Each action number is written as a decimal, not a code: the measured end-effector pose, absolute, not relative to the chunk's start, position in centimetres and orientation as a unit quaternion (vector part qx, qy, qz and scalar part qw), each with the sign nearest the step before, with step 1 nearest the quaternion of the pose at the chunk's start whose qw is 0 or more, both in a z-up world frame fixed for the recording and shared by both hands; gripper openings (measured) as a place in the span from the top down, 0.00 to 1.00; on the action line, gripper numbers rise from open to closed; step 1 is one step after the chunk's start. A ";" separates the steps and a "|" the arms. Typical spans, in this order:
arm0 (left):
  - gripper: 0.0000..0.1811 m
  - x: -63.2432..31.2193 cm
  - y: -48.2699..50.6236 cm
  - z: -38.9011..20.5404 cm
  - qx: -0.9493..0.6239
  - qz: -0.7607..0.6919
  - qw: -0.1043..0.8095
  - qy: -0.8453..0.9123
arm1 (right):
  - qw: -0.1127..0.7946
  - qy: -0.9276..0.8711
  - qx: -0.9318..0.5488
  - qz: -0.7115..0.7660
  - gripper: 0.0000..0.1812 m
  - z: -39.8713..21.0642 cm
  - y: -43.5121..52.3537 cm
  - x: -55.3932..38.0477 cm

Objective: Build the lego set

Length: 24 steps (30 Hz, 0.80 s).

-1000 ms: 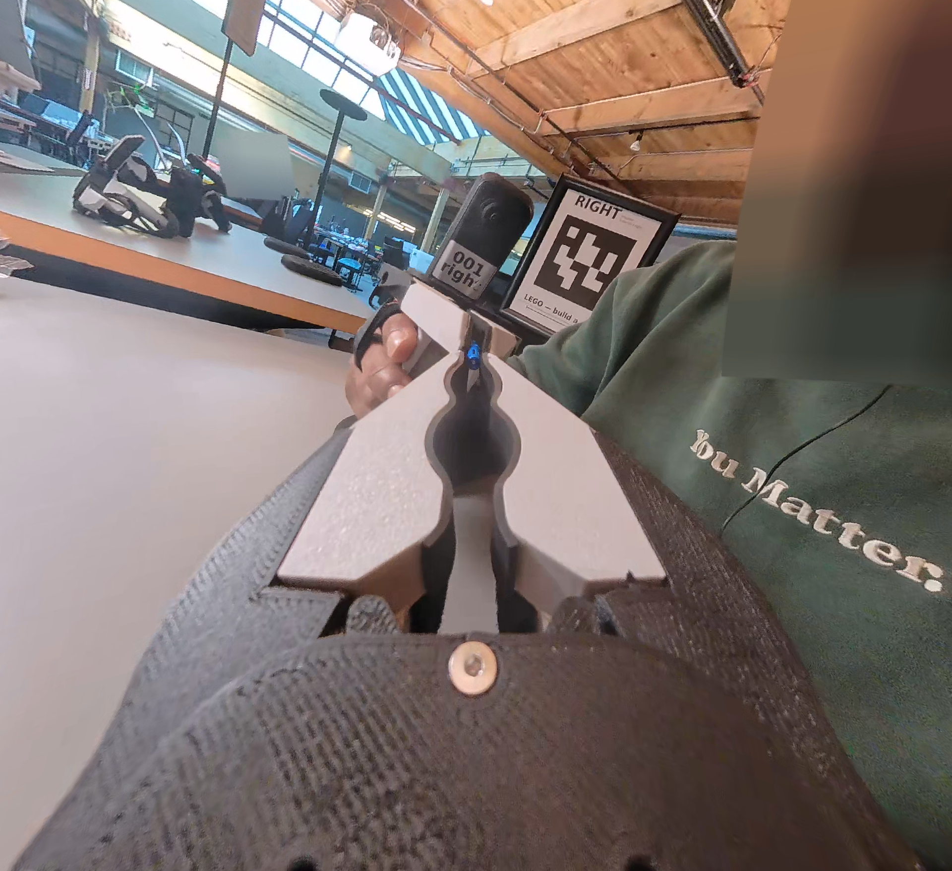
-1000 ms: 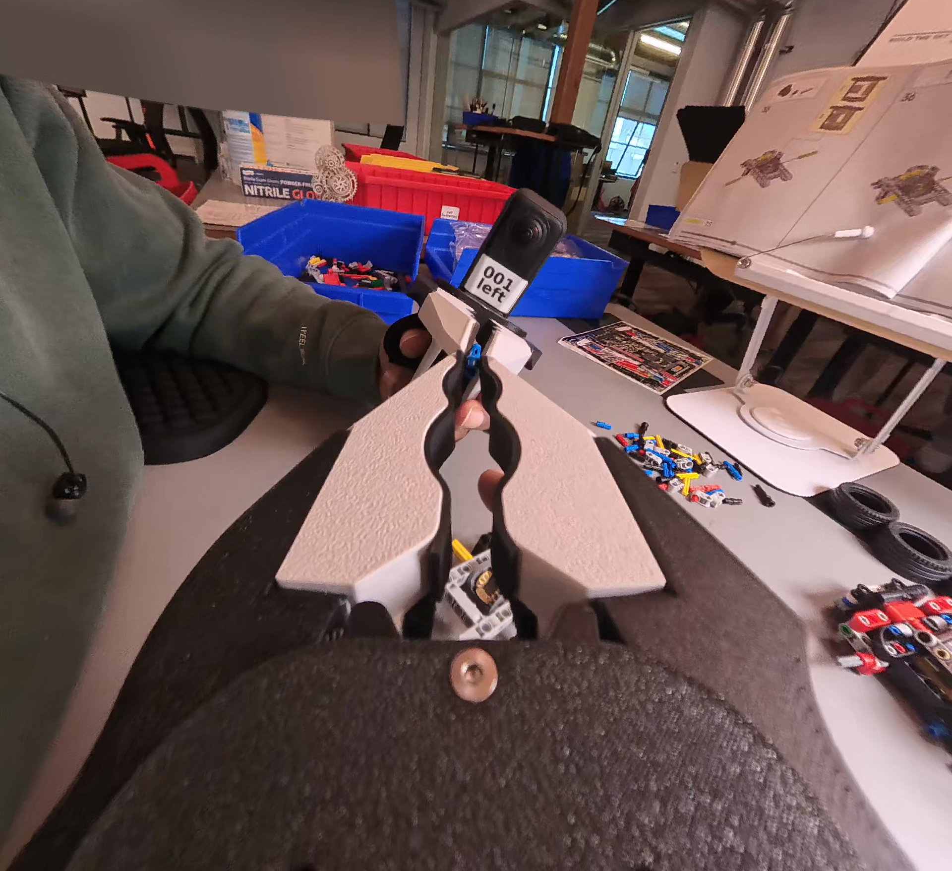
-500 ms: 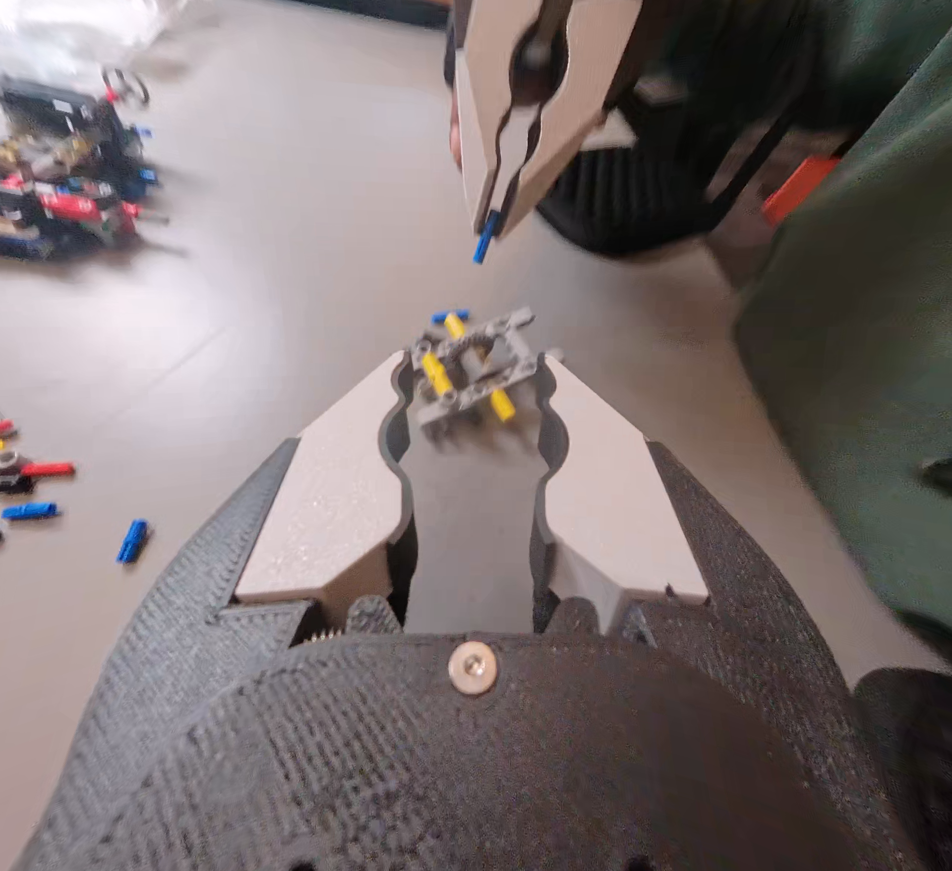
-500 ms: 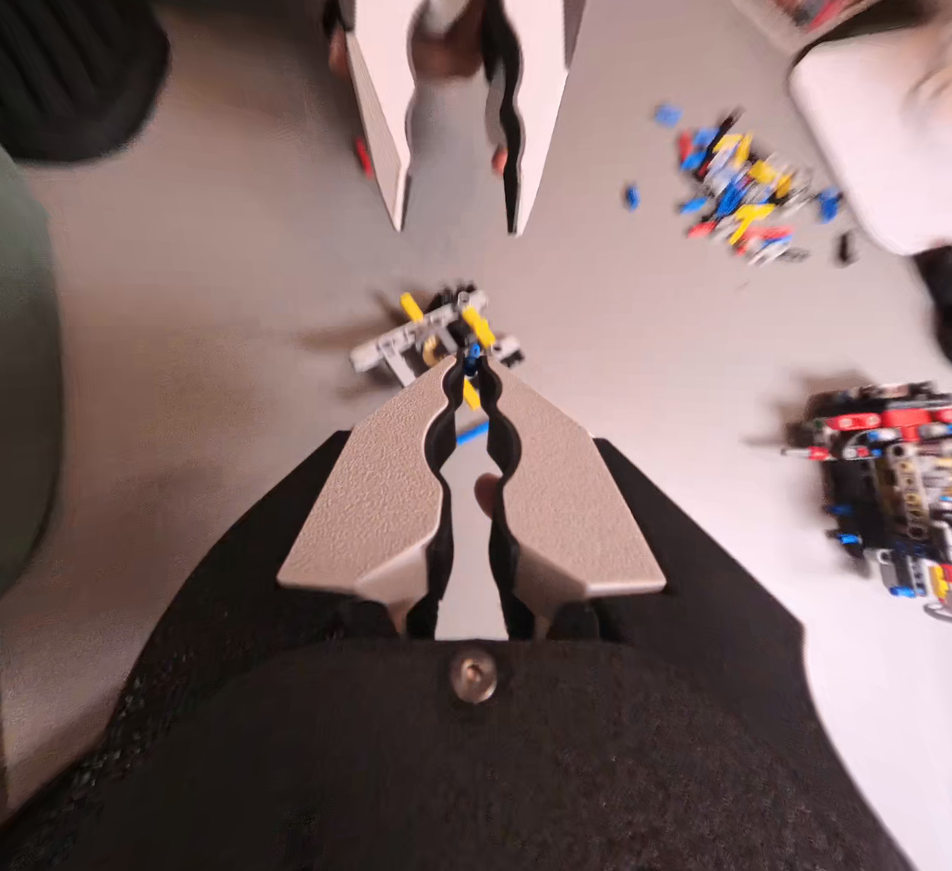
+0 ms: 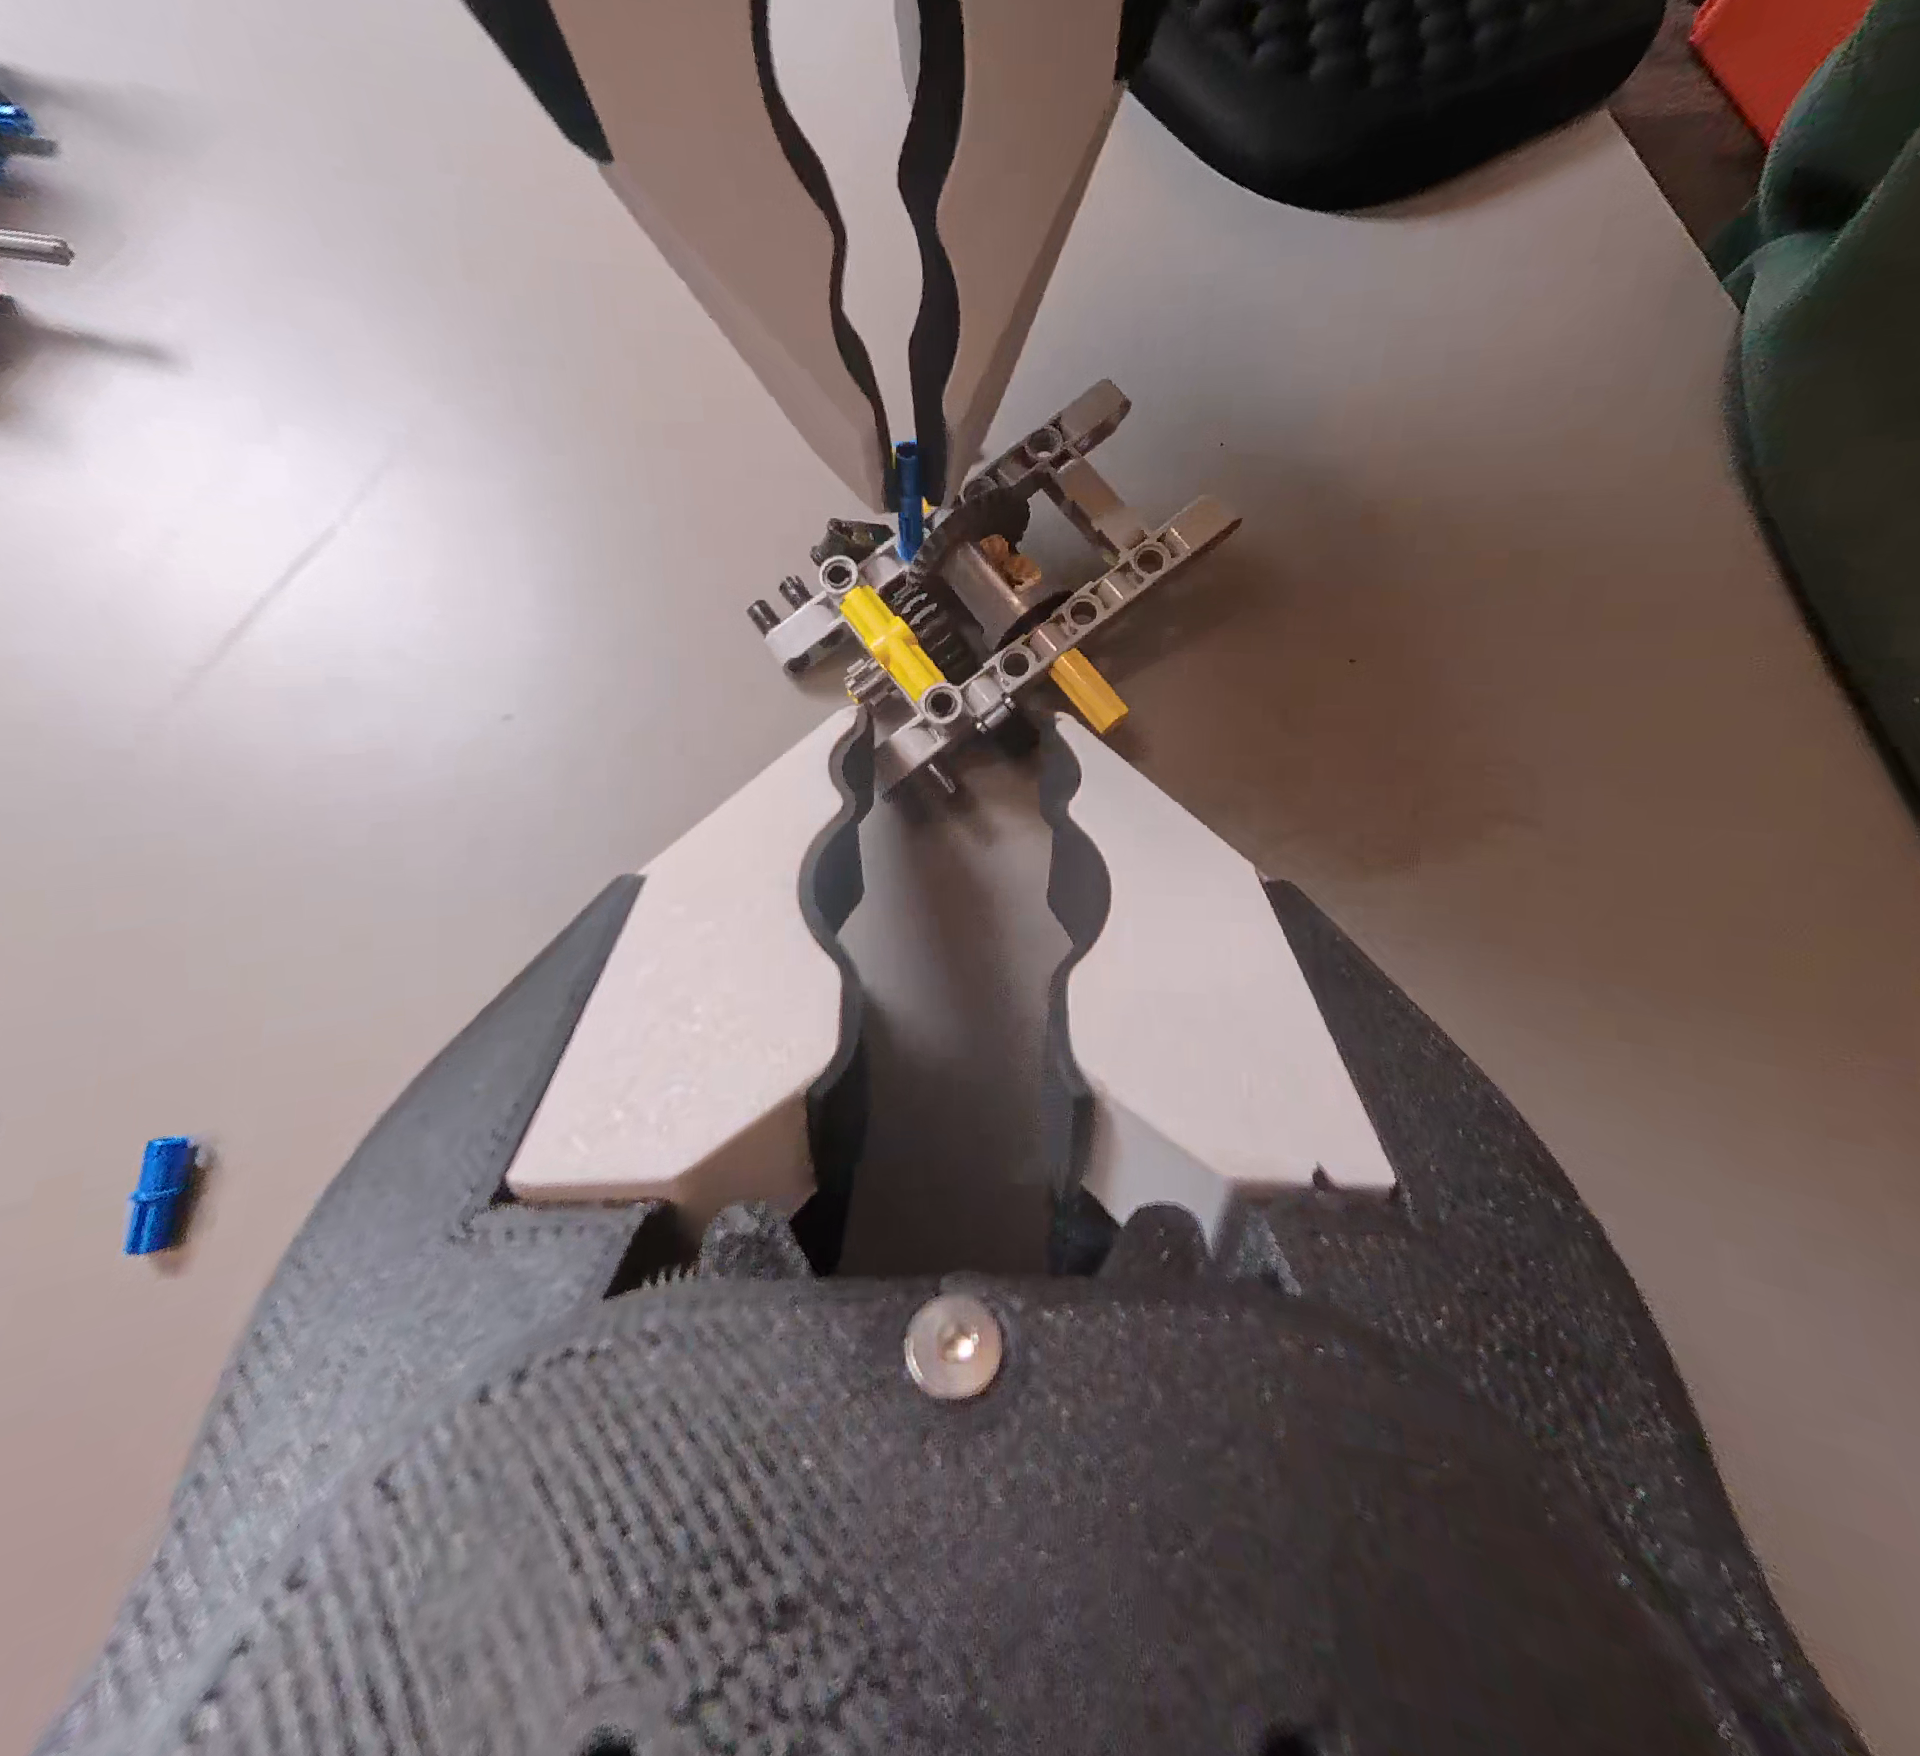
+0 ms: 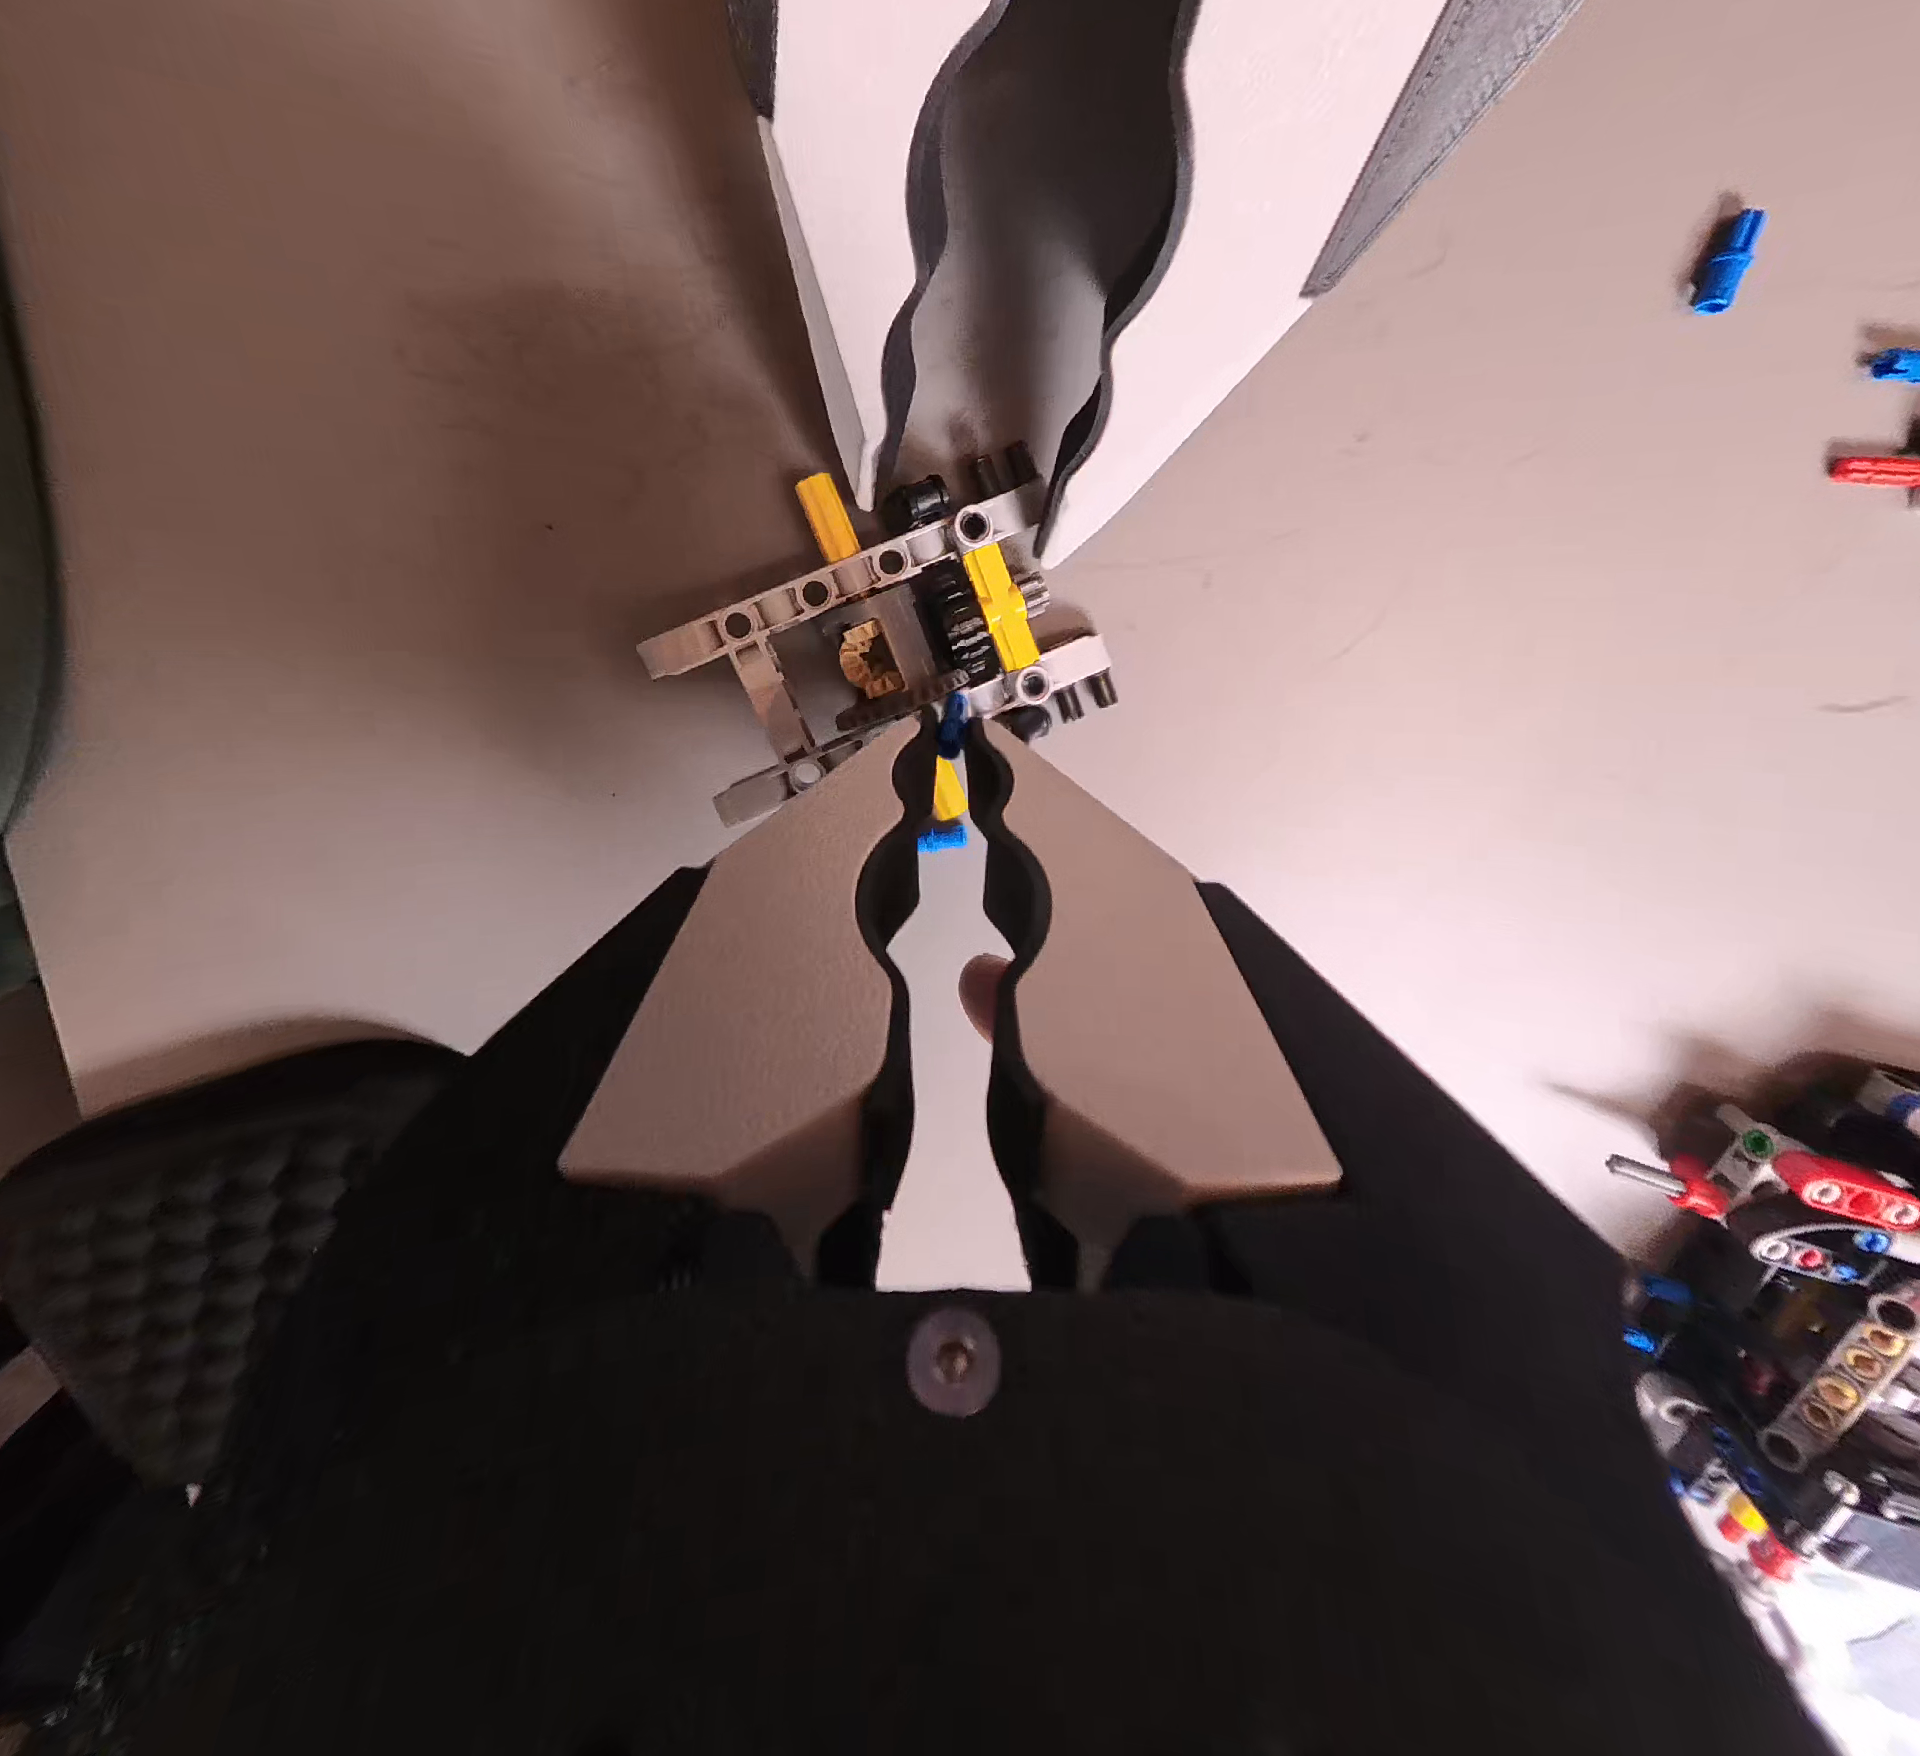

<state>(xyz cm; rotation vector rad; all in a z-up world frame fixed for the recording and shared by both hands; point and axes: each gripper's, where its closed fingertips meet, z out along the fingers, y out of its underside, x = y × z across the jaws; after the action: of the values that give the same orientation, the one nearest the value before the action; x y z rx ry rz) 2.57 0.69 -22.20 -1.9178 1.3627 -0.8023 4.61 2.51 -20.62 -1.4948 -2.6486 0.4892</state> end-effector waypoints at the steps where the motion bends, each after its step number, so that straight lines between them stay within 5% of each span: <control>1: 0.84 2.6 0.7 -22.2 -0.729 -0.305 0.323 0.521 | 0.029 -0.860 -0.484 0.157 0.98 -20.6 2.6 4.7; 24: 0.86 3.0 0.6 -22.2 -0.722 -0.339 0.296 0.526 | -0.069 -0.895 -0.422 0.126 0.98 -20.9 2.5 5.1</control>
<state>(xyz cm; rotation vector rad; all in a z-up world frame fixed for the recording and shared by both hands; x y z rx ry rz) 2.95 0.63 -22.19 -1.9197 1.3983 -0.9027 5.14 2.48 -20.85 -1.3859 -2.9427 0.4131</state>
